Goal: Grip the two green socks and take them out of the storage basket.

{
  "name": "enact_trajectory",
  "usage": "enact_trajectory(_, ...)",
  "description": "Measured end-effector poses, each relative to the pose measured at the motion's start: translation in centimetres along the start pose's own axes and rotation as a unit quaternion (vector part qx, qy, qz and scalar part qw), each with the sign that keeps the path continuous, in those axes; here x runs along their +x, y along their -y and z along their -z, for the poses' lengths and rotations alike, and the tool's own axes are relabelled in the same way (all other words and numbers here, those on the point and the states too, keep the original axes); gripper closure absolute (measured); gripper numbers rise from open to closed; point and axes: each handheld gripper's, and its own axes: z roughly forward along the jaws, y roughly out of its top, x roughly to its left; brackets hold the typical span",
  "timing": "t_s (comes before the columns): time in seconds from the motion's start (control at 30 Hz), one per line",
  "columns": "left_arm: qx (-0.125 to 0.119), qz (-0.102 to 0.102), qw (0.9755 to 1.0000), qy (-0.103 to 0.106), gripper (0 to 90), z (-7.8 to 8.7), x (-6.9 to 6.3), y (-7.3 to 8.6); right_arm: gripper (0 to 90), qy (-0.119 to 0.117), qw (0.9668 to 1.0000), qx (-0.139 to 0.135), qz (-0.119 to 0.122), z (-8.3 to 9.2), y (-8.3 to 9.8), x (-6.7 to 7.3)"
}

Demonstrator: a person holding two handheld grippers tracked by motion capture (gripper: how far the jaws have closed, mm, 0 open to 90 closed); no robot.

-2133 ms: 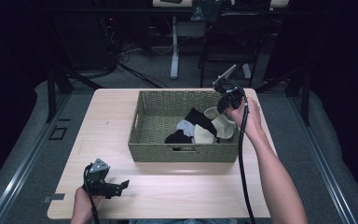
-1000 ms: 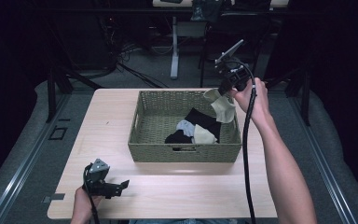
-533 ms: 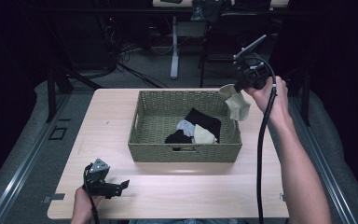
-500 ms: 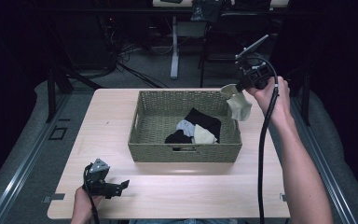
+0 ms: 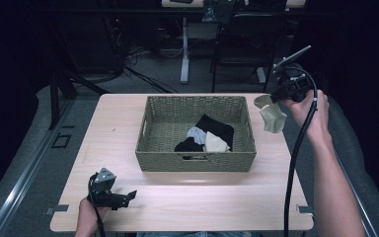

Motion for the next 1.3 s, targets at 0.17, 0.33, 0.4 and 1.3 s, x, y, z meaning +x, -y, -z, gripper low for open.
enact_trajectory(0.17,0.0,0.0,1.0,0.0,0.2,0.0,0.0,0.0,88.4,0.002,0.9999,0.014,-0.01,-1.4,1.0,-0.9)
enact_trajectory(0.33,-0.002,0.0,1.0,-0.002,0.2,-0.1,0.0,0.0,88.3,-0.005,0.9992,0.032,-0.024,-3.5,2.2,-1.9)
enact_trajectory(0.4,0.0,-0.001,1.0,-0.001,0.2,0.0,0.0,0.0,88.4,-0.007,0.9988,0.038,-0.03,-4.6,2.6,-2.2)
enact_trajectory(1.3,-0.004,0.002,1.0,-0.003,0.2,0.0,0.0,0.1,88.2,-0.019,0.9885,0.14,-0.054,-16.4,7.2,-2.4)
